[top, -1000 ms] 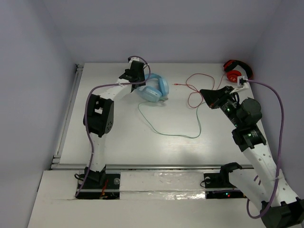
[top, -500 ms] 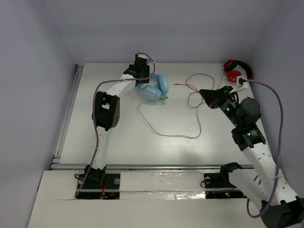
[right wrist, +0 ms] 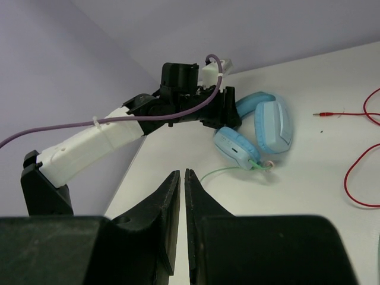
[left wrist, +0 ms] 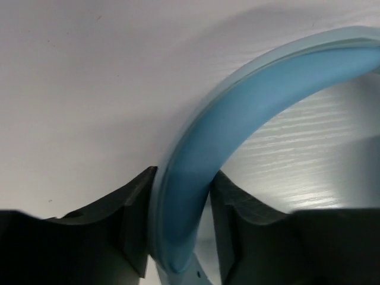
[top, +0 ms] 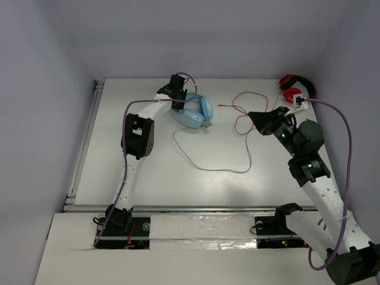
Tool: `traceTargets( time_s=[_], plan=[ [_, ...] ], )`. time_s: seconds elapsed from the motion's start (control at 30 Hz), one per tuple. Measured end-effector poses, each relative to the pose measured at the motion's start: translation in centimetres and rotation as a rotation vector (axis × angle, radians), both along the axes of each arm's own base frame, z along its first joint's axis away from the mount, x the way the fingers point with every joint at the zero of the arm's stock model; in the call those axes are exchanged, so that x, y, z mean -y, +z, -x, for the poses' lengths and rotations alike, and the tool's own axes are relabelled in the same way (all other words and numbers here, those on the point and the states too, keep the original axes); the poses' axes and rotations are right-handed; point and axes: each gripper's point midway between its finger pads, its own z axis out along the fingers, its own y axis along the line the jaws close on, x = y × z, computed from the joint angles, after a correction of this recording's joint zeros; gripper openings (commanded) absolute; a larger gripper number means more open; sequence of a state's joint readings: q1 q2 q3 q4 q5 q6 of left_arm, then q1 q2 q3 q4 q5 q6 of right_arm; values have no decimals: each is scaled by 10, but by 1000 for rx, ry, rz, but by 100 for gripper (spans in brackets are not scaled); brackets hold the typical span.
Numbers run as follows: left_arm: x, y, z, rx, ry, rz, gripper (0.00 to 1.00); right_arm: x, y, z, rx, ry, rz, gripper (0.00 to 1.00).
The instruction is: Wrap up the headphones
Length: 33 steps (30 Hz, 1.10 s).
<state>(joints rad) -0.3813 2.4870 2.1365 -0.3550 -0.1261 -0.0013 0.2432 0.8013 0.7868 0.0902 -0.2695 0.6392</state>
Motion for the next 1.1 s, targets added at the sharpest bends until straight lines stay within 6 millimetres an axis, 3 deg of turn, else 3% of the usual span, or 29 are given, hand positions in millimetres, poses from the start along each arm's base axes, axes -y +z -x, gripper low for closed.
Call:
traceTargets(
  time_s=[0.03,0.17,0.4,0.53,0.6,0.63,0.67,0.8,0.9,1.03,1.1],
  plan=[
    [0,-1,0,-2,-2,1,22,0,0,0,0,0,1,14],
    [2,-2,-3,12,-8,19,1,0,0,0,4,-1,6,14],
    [0,0,1,10,24,153,0,-1,-5,-3,-9,1,13,15],
    [-15,6,8,-45,62,268,0,-5,-13,-8,-33,20,21,19],
    [-30,19,10,-70,97,357,0,-10,-18,-12,-43,45,26,25],
    [-37,28,11,-74,113,390,0,-15,-22,-14,-49,73,30,33],
    [-42,39,14,-76,127,419,0,-17,-28,-18,-67,80,33,33],
    [-70,99,26,-21,197,510,0,-38,-61,-27,-159,156,61,74],
    [-70,164,41,57,186,593,0,-52,-76,-27,-193,199,84,85],
    [-53,248,67,164,105,710,0,-72,-88,-27,-209,266,98,87],
    [-47,279,82,201,64,752,0,-81,-95,-31,-208,298,98,87]
  ],
)
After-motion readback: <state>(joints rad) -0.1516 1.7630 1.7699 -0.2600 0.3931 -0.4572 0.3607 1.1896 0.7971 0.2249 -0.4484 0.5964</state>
